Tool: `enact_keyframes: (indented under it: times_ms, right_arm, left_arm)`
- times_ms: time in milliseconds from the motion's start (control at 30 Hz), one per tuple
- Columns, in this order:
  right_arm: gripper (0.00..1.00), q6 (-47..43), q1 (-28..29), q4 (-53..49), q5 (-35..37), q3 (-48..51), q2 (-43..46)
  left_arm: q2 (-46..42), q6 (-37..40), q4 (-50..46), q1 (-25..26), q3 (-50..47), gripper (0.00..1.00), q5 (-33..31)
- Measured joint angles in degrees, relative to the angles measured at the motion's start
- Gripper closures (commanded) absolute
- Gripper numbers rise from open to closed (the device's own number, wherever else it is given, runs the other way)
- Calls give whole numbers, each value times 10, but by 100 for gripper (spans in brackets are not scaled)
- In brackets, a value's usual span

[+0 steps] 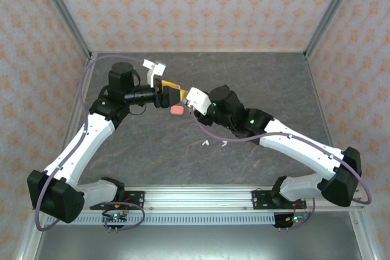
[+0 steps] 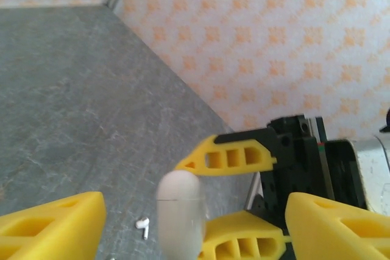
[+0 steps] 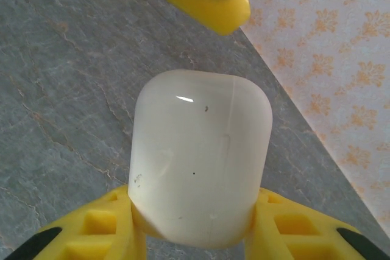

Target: Insert the wireless bluetooth earbuds into the charging case

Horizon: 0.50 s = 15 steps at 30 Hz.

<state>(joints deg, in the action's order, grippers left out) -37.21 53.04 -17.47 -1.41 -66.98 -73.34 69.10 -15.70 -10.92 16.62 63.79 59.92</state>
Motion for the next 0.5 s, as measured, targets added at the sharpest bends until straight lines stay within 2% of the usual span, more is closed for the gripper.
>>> enact_keyframes:
  times_ms: [433,500]
  right_arm:
    - [64,-8,0,-1,-3,-5,8]
    - [64,-8,0,-1,-4,-5,10]
  left_arm:
    - [31,53,-55,19,14,34,23]
    - [34,53,-56,22,14,39,27]
